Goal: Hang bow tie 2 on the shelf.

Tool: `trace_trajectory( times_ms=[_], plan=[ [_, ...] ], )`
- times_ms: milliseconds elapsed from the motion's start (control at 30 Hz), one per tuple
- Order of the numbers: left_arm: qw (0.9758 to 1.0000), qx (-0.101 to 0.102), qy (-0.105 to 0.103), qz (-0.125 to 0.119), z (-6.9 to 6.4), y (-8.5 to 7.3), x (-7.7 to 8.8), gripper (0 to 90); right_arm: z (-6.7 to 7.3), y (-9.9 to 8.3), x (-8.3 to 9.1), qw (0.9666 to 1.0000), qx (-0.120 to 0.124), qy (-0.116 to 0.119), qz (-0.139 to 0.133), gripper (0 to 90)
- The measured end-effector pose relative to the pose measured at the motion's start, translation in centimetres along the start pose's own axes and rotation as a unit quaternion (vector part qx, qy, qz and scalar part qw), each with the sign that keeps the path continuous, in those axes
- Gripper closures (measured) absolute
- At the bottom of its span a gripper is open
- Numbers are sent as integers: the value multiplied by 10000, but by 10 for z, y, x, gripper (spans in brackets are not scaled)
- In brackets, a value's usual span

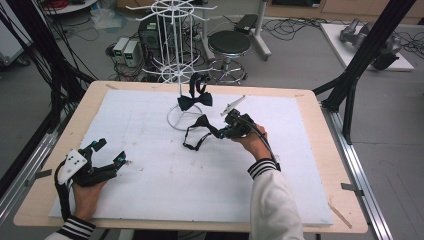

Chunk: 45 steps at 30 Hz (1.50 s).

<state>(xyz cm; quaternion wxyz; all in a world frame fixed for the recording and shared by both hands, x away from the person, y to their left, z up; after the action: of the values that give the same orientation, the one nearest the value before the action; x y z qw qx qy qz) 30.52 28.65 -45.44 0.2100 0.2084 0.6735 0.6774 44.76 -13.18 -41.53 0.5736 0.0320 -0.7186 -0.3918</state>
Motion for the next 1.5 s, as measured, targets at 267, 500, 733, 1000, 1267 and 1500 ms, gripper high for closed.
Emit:
trace_trajectory(
  times_ms=[267, 500, 733, 1000, 1267, 1500],
  plan=[
    [10000, -13, 12, -31, 0, 0, 1, 148, 12, 5, 17, 9994, 123, 149, -299, 845],
    [9999, 21, -97, -39, -2, 5, 2, 148, 21, 8, 32, 9978, 274, 236, -554, 845],
    [9995, 45, -321, -23, -1, 18, 2, 147, 31, 11, 49, 9950, 503, 307, -806, 845],
    [9979, 71, -646, -9, -3, 38, -3, 146, 42, 10, 65, 9898, 656, 442, -1184, 845],
    [9929, -147, -1165, 166, -13, 59, -16, 145, 50, 8, 80, 9839, 837, 517, -1495, 845],
    [9867, -218, -1572, 351, -22, 73, -28, 140, 59, 4, 90, 9782, 1002, 613, -1713, 845]
  ],
)
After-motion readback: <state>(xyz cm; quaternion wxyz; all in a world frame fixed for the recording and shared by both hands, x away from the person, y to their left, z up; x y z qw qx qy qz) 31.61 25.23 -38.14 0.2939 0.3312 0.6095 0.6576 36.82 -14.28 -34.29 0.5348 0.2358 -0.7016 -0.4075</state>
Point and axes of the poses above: each handheld gripper's, and its own axes: x roughly backward along the jaws, y roughly out of its top, z roughly to its left, the point moved 3 cm from there along -x, roughly forward along the jaws, and after that the axes turned 4 degrees about -y, right-handed, at the moved point
